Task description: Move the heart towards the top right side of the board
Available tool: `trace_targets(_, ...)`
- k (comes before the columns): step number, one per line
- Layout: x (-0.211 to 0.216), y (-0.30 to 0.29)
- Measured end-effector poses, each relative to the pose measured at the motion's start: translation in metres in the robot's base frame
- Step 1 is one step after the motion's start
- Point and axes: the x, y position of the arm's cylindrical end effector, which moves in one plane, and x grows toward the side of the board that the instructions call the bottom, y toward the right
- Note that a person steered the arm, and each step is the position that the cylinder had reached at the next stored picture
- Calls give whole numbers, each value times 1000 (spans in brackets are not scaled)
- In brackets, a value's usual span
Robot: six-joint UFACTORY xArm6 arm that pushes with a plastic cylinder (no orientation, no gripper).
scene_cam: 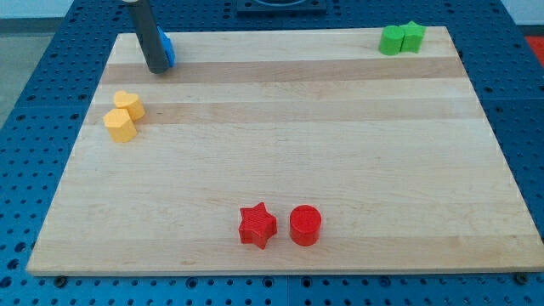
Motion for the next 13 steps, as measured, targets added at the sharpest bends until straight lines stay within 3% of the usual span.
trace_targets(2, 12, 0)
trace_targets(5, 58, -98)
trace_targets(6, 81, -98)
trace_targets(8, 106, -69)
trace_targets(13, 62, 56)
